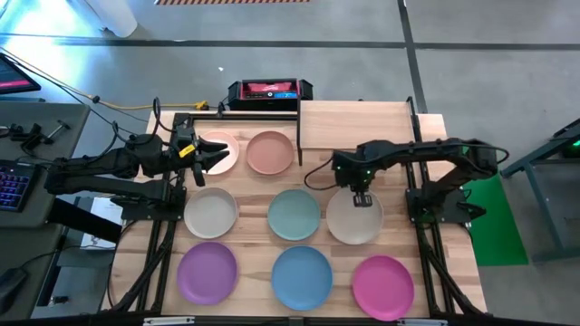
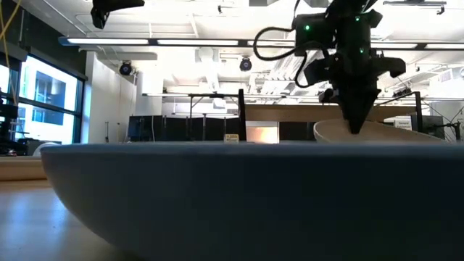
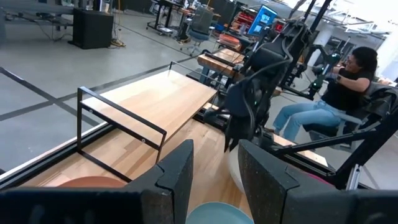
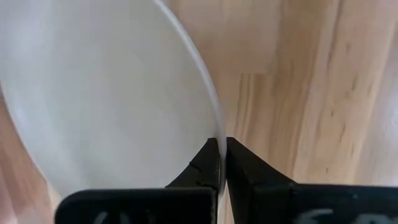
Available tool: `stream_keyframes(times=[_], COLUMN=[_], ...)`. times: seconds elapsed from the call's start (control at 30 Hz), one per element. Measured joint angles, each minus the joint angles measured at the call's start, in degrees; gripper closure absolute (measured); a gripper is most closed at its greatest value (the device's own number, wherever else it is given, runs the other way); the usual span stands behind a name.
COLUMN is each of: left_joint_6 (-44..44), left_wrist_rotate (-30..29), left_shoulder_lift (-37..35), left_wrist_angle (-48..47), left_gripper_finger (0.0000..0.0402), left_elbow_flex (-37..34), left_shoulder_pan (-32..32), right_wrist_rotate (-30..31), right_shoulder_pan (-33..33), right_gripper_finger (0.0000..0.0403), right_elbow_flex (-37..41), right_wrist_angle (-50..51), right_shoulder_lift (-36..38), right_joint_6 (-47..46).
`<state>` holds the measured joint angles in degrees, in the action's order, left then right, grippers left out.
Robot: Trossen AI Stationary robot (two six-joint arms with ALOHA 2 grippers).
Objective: Place and stack plates onto a shelf
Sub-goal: Put the beige plate on the shelf
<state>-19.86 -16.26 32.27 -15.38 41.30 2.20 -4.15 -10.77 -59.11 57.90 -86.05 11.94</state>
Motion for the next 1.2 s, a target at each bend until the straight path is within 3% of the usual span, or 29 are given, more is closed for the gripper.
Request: stream_keyframes(times=[0.97,1.2], left_joint_6=[2.7,8.0], left_wrist_rotate=[0.5,0.5], left_shoulder_lift=[5.1,5.7], left_wrist_angle=[-0.3,-0.3], left_gripper_finger=[0.0284,0.0284], left_elbow_flex=[0.0,0.0], left_shoulder_pan=[0.0,0.0], right_wrist_rotate=[-2.3,-2.3], right_shoulder_pan=[-3.0,-5.7], right_gripper_finger=[0.0403,0.0403], right_elbow_flex=[0.0,0.0], right_wrist_angle=[1.0,-2.2], right_shoulder_lift=[18.7,23.4], right_joint_6=[-41.0,-50.8])
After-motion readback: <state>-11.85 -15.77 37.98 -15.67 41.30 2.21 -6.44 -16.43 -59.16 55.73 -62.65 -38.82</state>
